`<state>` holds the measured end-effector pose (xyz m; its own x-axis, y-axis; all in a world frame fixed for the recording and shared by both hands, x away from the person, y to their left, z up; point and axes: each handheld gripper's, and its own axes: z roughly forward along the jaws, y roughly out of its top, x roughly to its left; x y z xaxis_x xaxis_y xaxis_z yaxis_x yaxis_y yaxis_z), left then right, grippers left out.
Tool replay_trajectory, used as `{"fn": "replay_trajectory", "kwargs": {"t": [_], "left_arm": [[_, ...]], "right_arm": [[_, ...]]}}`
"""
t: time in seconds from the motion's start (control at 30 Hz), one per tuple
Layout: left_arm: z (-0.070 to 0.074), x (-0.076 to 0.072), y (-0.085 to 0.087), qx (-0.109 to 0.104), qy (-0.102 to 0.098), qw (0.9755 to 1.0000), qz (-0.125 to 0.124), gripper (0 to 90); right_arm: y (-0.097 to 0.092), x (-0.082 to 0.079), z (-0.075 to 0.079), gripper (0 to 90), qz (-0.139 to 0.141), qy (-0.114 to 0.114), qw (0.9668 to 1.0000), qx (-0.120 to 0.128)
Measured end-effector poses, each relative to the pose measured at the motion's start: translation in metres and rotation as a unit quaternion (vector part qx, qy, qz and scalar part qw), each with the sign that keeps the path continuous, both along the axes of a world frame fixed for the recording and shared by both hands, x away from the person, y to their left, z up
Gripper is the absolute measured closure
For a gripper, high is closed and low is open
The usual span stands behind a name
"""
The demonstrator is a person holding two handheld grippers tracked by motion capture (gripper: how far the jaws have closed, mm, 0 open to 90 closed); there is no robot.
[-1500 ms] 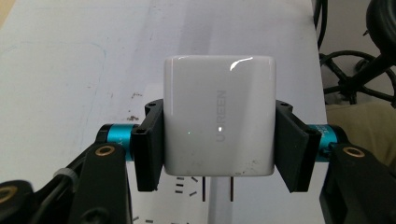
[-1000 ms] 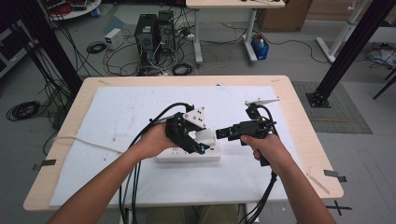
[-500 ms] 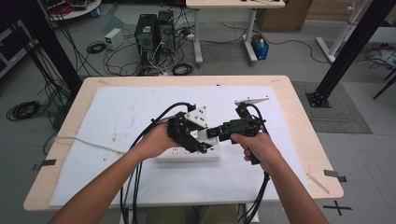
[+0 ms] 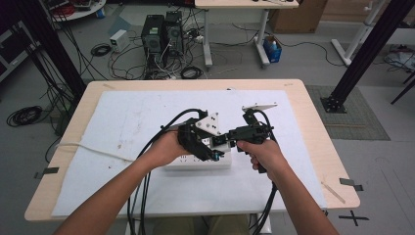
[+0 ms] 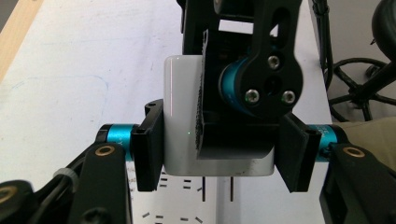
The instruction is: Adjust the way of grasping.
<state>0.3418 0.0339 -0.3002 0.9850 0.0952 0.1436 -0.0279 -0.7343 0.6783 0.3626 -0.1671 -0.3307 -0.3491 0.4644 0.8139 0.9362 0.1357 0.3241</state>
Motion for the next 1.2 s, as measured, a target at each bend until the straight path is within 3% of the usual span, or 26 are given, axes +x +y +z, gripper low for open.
{"fn": "replay_trajectory", "kwargs": {"t": [0.1, 0.27, 0.4, 0.57, 0.63, 0.83, 0.9, 1.07, 1.1, 1.13, 1.2], "left_arm": [[0.000, 0.000, 0.000, 0.000, -0.004, 1.0000, 0.001, 42.6], [-0.001, -0.001, -0.001, 0.002, -0.014, 0.9999, 0.001, 42.6], [-0.001, -0.001, -0.002, 0.003, -0.021, 0.9998, 0.003, 42.5], [-0.001, -0.003, -0.004, 0.014, -0.037, 0.9992, 0.004, 41.1], [-0.001, -0.003, -0.005, 0.016, -0.036, 0.9991, 0.018, 27.0], [-0.001, -0.003, 0.004, 0.024, -0.030, 0.9990, 0.021, 24.3], [-0.002, -0.001, 0.013, 0.037, -0.002, 0.9986, 0.039, 21.1], [-0.010, 0.006, 0.036, 0.088, 0.037, 0.9914, 0.089, 18.0], [-0.010, 0.006, 0.036, 0.088, 0.037, 0.9914, 0.089, 18.0], [-0.012, 0.009, 0.047, 0.098, 0.063, 0.9875, 0.105, 18.0], [-0.013, 0.012, 0.059, 0.120, 0.075, 0.9832, 0.116, 18.0]], "right_arm": [[0.000, 0.000, 0.000, 35.8, 0.000, 0.001, 1.0000, 0.002], [0.001, 0.000, -0.002, 48.1, -0.006, 0.011, 0.9998, 0.013], [0.000, 0.000, -0.003, 58.1, -0.014, 0.006, 0.9997, 0.017], [-0.001, 0.000, -0.004, 61.6, -0.020, 0.003, 0.9996, 0.017], [-0.001, 0.000, -0.004, 61.9, -0.021, -0.001, 0.9997, 0.009], [-0.010, 0.001, -0.004, 61.9, -0.033, -0.010, 0.9994, 0.008], [-0.019, 0.002, -0.002, 62.0, -0.044, -0.026, 0.9987, -0.005], [-0.031, -0.001, 0.005, 62.0, -0.043, -0.072, 0.9948, -0.057], [-0.033, -0.001, 0.007, 62.0, -0.042, -0.081, 0.9936, -0.066], [-0.035, -0.002, 0.010, 62.0, -0.041, -0.089, 0.9922, -0.077], [-0.038, -0.003, 0.017, 62.0, -0.038, -0.103, 0.9887, -0.102]]}}
